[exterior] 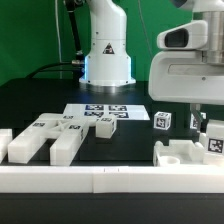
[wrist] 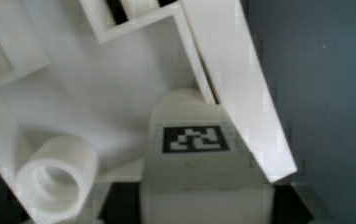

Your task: Assemble chair

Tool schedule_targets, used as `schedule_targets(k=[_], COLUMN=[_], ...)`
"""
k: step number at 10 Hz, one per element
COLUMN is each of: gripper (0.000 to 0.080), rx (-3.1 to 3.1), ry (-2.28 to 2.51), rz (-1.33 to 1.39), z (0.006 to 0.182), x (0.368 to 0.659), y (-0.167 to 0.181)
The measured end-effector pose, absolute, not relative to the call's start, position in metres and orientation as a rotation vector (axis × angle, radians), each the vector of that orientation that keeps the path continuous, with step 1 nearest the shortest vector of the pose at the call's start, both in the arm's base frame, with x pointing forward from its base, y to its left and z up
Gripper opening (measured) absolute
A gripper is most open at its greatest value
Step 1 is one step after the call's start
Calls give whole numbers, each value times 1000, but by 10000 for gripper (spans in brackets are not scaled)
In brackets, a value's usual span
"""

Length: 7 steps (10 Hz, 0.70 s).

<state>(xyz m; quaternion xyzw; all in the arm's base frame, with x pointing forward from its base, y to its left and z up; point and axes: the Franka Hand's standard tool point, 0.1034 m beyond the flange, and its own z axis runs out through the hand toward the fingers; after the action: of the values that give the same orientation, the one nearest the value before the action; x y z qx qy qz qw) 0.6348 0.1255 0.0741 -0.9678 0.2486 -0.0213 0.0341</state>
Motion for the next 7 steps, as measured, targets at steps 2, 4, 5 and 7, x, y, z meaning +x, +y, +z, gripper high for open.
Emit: schedule_targets(k=[2, 4, 5, 7], gripper=[291, 291, 291, 295], rx=[-2888, -2786, -2752, -2717], ry=[1012, 1256, 1325, 1387], rz=[-74, -64, -61, -54], z=[74, 74, 74, 74], x=[636, 636, 636, 636], y=[128, 127, 127, 128])
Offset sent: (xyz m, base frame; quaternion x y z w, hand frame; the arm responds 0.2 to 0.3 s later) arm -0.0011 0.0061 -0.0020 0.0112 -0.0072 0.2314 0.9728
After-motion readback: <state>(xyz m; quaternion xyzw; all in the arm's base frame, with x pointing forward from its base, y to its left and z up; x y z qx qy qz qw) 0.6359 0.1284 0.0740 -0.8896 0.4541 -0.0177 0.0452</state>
